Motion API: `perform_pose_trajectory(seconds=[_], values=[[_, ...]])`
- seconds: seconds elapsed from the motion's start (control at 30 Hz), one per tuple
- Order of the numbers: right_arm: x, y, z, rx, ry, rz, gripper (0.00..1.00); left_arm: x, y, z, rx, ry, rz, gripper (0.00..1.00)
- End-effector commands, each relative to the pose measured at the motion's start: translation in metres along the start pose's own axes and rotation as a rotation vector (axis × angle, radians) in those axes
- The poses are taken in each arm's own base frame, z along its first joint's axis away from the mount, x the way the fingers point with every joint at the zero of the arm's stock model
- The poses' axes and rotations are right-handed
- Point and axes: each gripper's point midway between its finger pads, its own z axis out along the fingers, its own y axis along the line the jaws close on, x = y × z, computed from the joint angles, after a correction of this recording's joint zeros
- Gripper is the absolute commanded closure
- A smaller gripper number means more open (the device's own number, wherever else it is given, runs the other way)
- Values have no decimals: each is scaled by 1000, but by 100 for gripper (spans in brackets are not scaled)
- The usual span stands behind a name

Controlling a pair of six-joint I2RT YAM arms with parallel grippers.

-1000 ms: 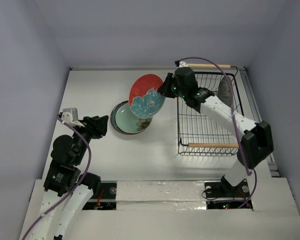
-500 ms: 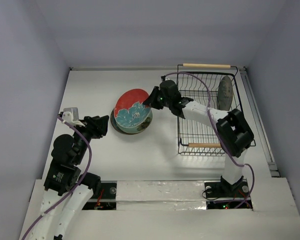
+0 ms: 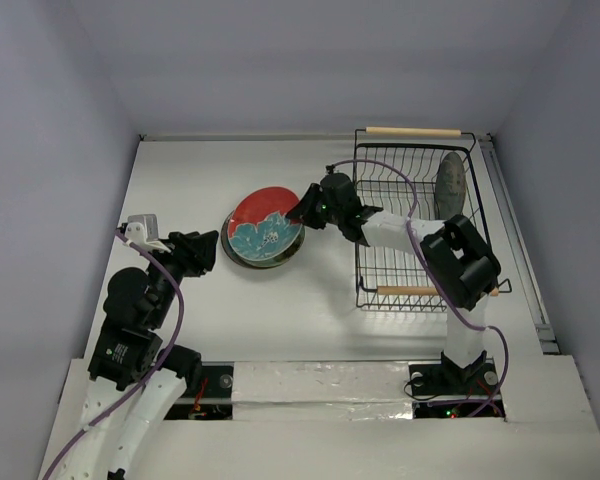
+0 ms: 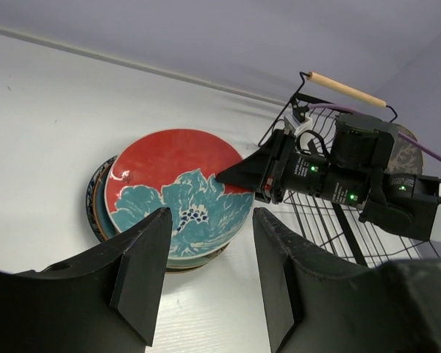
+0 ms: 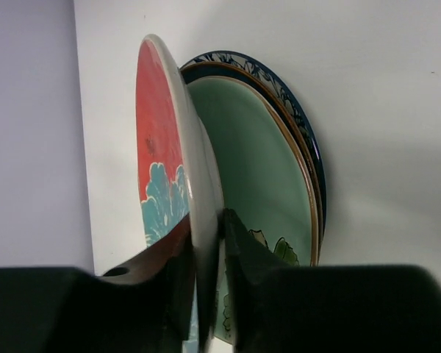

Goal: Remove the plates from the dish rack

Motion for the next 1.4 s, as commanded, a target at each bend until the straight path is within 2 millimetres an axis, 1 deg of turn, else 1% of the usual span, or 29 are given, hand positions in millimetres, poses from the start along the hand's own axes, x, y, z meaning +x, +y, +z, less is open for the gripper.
perform_pose_trajectory(seconds=[0.0,0.03,0.07,0.1,0.13,0.17,0.2,0.23,0.27,0.3,0.33,0.37,0.4,0.43,0.47,0.53,0.57,0.6,0.63,0.67,0.7,0.77,0.8,0.9,0.93,1.07,1.23,1.33,1.37], values=[[-13,48,-2,-159,-55,-20,69,-5,-4,4,23,-22,2,55],[-12,45,-1,-149,-50,-34,60,-4,-4,4,21,-23,2,55],[-9,40,1,-132,-43,-40,56,-4,-4,4,21,-23,2,55],[-7,35,2,-106,-28,-46,55,-4,-4,4,23,-22,2,55],[-6,32,3,-93,-24,-64,49,-4,-4,4,25,-21,2,55],[-1,32,4,-83,-13,-80,48,-3,-4,5,25,-18,1,55],[6,27,4,-54,10,-96,43,-3,-4,5,25,-18,1,55],[-1,29,5,-36,-9,-129,38,-4,-5,4,27,-20,0,55],[1,29,5,-16,-4,-151,36,-4,-5,4,27,-22,0,55],[8,22,5,27,16,-168,33,-4,-5,4,27,-20,0,55],[1,22,5,48,-6,-202,29,-4,-5,4,27,-22,0,55],[3,22,5,63,-1,-221,26,-4,-5,4,27,-22,0,55],[6,12,4,106,16,-232,23,-5,-5,4,28,-23,0,55],[11,11,4,123,24,-265,18,-4,-5,4,27,-22,0,55],[4,9,4,150,3,-282,16,-5,-5,3,29,-24,0,55],[16,-1,4,207,34,-333,11,-4,-5,3,29,-25,2,55],[19,-2,4,231,40,-351,9,-5,-5,3,31,-29,0,55],[19,-8,4,251,42,-361,8,-5,-5,2,29,-28,0,55],[24,-10,4,266,50,-387,7,-5,-5,2,28,-27,0,55],[22,-19,5,304,39,-399,5,-5,-5,2,29,-29,0,55],[28,-21,4,326,56,-416,5,-7,-5,2,29,-33,0,55],[28,-27,4,371,49,-457,3,-7,-6,1,32,-33,0,55],[29,-27,2,385,47,-473,2,-6,-5,2,30,-31,0,55],[19,-31,-8,471,23,-523,1,-7,-6,1,33,-36,-1,55],[12,-27,-10,482,5,-537,1,-7,-6,1,33,-36,-1,55],[-1,-26,-22,546,-40,-572,1,-8,-6,0,33,-40,-1,55],[-3,-25,-30,550,-37,-579,3,-9,-6,-1,35,-44,-1,55],[-5,-20,-35,536,-45,-574,3,-9,-6,-1,36,-43,-1,55],[-9,-15,-39,532,-62,-571,5,-8,-6,-1,36,-42,1,55]])
